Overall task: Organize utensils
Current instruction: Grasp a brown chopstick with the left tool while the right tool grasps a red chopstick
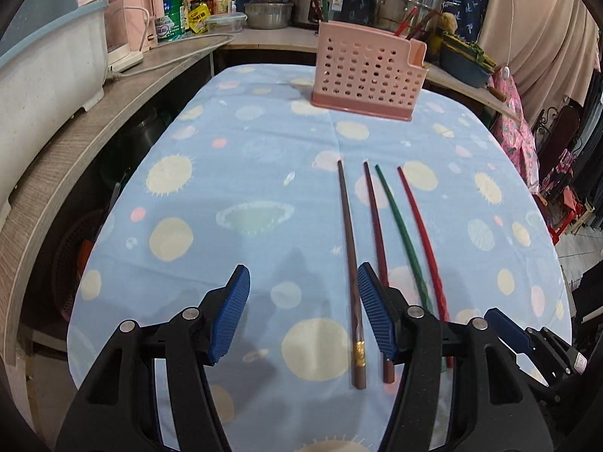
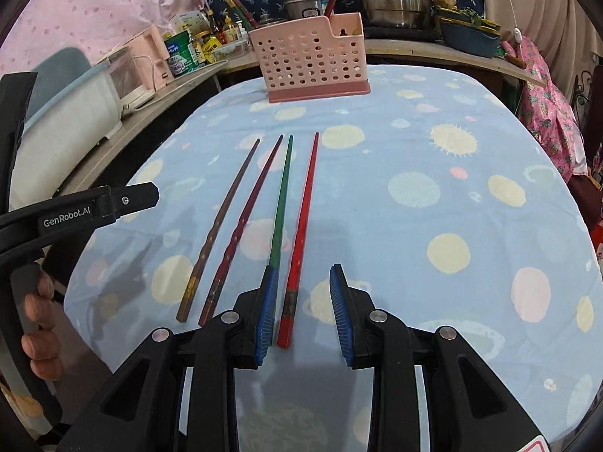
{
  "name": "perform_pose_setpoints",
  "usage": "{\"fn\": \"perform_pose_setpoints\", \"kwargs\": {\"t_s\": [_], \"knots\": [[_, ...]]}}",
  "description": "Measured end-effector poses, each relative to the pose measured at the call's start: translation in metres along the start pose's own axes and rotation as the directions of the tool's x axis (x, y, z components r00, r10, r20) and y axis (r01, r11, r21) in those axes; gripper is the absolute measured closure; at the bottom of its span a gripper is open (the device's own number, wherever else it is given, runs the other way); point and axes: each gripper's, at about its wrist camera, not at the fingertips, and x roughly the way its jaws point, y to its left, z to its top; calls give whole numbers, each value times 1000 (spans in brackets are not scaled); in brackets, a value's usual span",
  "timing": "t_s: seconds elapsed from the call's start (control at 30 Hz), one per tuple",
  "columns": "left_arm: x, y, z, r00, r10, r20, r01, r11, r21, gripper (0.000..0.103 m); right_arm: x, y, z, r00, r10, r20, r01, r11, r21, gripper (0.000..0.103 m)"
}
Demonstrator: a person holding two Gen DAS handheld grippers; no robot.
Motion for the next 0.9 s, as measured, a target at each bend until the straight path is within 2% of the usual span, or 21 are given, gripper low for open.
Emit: {"fn": "perform_pose_setpoints", "kwargs": {"t_s": [0.23,0.4,0.9], "knots": [[5,3,-13,1000,5,-29,-4,1000,6,47,7,5,-8,1000,4,-30,-5,1000,-12,76],[9,5,-19,999,4,-47,-3,1000,6,47,14,11,-12,998,-6,-56,4,999,-38,84],[14,-1,-26,997,3,-73,0,1000,30,47,17,16,-14,999,-4,-49,1,998,-55,87]]}}
